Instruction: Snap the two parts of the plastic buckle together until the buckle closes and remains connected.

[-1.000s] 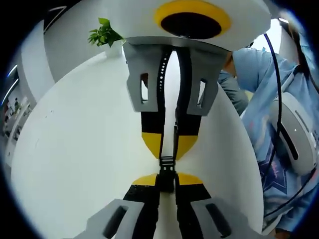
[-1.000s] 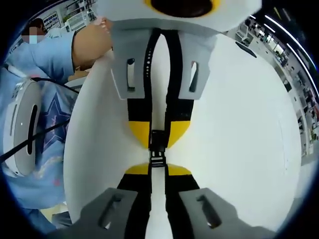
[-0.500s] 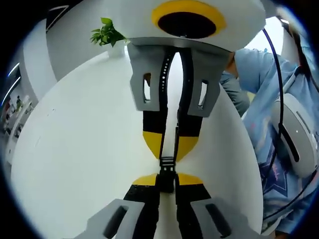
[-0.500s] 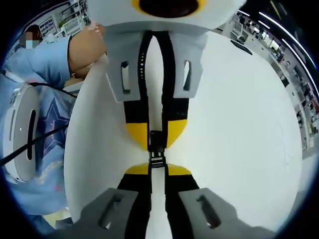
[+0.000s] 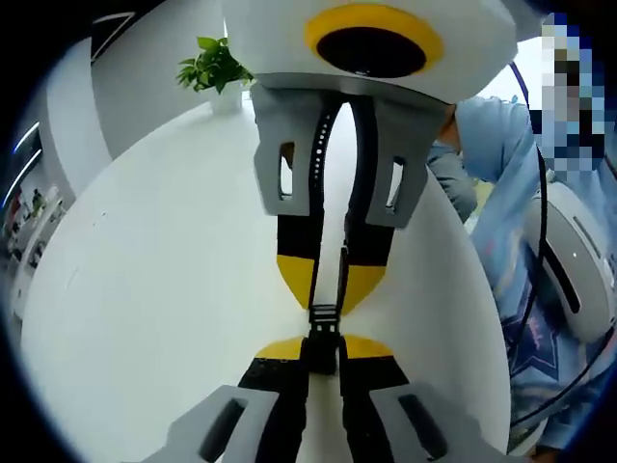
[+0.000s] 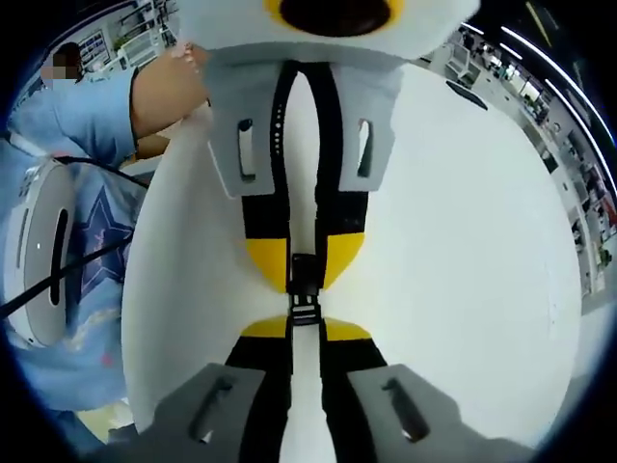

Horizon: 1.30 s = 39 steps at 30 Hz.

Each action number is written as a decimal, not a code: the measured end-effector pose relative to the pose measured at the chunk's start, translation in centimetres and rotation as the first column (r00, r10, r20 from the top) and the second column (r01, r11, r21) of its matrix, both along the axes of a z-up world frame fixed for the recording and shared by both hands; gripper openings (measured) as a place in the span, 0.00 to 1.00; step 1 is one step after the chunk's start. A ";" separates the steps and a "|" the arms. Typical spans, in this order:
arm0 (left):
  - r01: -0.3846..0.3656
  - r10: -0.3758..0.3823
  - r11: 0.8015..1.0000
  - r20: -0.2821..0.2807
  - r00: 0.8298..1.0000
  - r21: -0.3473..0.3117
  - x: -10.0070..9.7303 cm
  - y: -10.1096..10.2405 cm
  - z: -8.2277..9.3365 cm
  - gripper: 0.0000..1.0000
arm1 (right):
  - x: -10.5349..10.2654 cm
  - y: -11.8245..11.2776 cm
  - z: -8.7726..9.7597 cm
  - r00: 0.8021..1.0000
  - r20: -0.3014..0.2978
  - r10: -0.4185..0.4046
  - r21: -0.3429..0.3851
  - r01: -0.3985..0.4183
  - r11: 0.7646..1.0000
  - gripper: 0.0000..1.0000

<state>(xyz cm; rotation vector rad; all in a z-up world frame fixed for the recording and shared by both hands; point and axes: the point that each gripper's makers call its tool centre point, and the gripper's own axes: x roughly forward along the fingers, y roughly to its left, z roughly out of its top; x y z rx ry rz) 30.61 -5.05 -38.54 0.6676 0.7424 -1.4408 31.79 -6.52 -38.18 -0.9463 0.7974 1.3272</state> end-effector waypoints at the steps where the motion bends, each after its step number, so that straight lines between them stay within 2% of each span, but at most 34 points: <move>1: 0.007 -0.007 1.000 0.007 1.000 0.002 0.0 0.0 0.0 0.10 | -0.1 -0.1 -0.1 1.000 -0.007 -0.015 -0.002 0.015 1.000 0.08; 3: 0.044 -0.044 0.999 -0.001 0.999 0.004 -0.4 0.1 0.1 0.10 | -0.3 0.0 -0.1 1.000 -0.017 -0.008 0.005 0.008 1.000 0.08; 8: 0.072 -0.072 0.997 0.015 0.997 0.004 -0.1 0.2 0.4 0.11 | -0.7 0.2 -0.3 1.000 -0.013 -0.005 -0.004 0.005 1.000 0.08; 12: 0.083 -0.083 0.996 0.019 0.996 -0.007 -0.1 0.1 0.5 0.11 | -0.8 0.3 -0.2 1.000 -0.005 -0.003 -0.010 0.003 1.000 0.09; 19: 0.104 -0.103 0.995 0.049 0.993 -0.008 -0.1 0.3 0.8 0.18 | -1.0 0.5 -0.1 1.000 0.008 -0.003 -0.008 0.003 1.000 0.09; 22: 0.096 -0.094 0.995 0.066 0.993 -0.028 0.1 0.8 1.4 0.19 | -1.0 0.6 0.0 1.000 0.012 -0.002 -0.007 0.002 1.000 0.09; 28: 0.067 -0.064 0.997 0.053 0.997 -0.042 0.3 2.9 1.4 0.19 | -1.0 0.7 0.1 1.000 0.017 0.002 -0.003 -0.002 1.000 0.09; 35: 0.069 -0.069 0.997 0.014 0.998 -0.045 0.4 2.6 0.5 0.16 | -0.9 0.8 0.1 1.000 0.016 0.011 -0.015 -0.011 1.000 0.09; 39: 0.086 -0.086 0.995 0.001 0.996 -0.057 0.0 2.4 0.3 0.11 | -0.9 0.8 0.1 1.000 0.013 0.009 -0.019 -0.009 1.000 0.09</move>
